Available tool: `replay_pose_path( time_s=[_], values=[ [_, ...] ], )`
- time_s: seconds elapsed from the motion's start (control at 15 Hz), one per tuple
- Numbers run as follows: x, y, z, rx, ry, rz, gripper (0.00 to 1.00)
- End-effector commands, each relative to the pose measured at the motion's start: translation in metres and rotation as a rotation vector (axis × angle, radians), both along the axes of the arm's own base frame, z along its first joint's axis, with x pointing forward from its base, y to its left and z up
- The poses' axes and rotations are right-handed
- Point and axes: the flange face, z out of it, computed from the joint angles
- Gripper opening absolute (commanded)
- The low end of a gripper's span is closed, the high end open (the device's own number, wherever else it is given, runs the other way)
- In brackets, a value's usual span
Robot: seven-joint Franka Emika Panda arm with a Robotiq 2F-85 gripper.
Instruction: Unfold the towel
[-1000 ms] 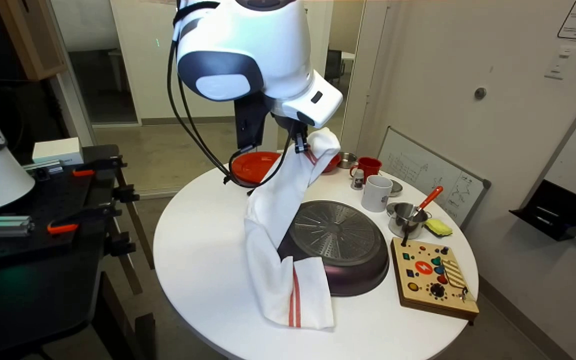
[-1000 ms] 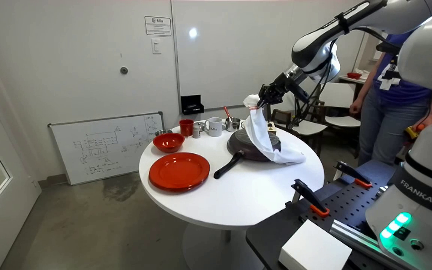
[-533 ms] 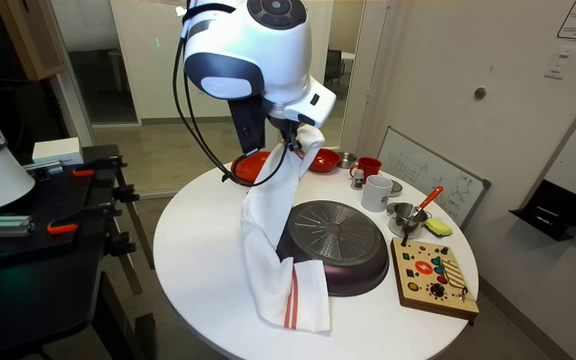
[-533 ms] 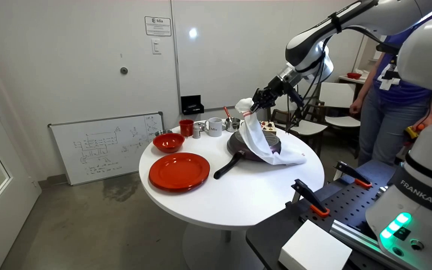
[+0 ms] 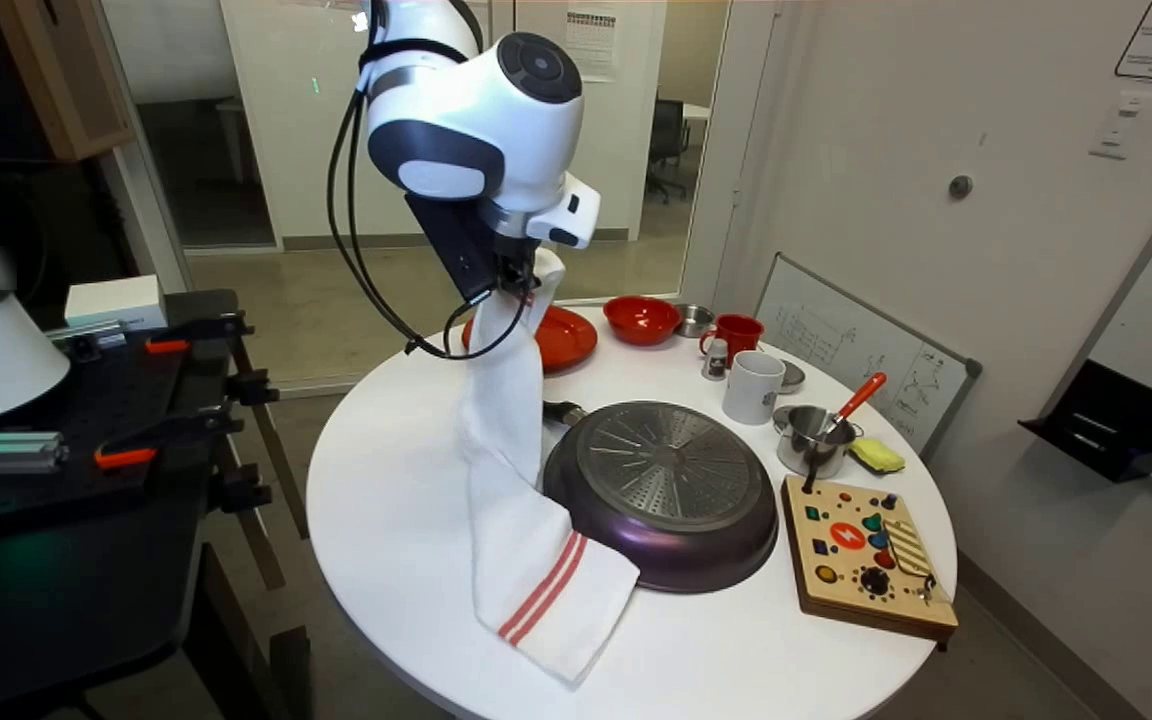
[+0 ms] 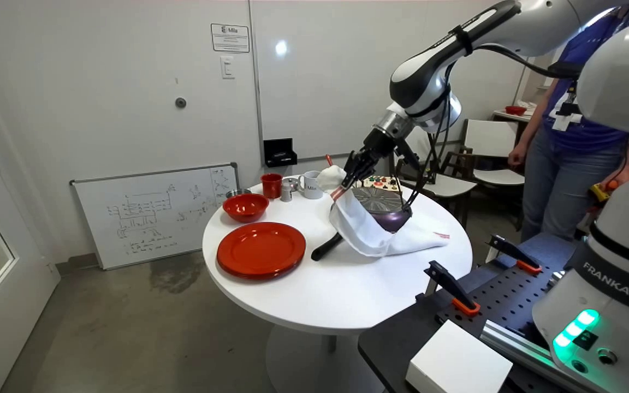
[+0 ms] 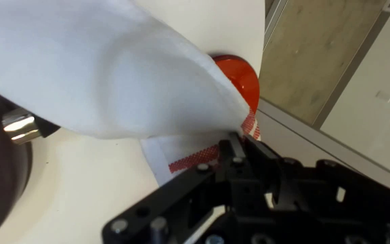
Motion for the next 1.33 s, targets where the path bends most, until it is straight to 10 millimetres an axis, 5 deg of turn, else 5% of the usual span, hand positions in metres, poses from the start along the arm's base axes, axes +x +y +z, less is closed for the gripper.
replay_pose_path(
  time_s=[0.0, 0.33, 0.73, 1.27],
  values=[
    [-0.008, 0.029, -0.020, -0.021, -0.007, 0.184, 0.05],
    [-0.021, 0.052, -0.049, -0.047, -0.028, 0.400, 0.05],
    [-0.037, 0.080, -0.053, -0.017, -0.097, 0.615, 0.05],
    [-0.049, 0.125, -0.060, -0.037, -0.182, 0.573, 0.05]
  ],
)
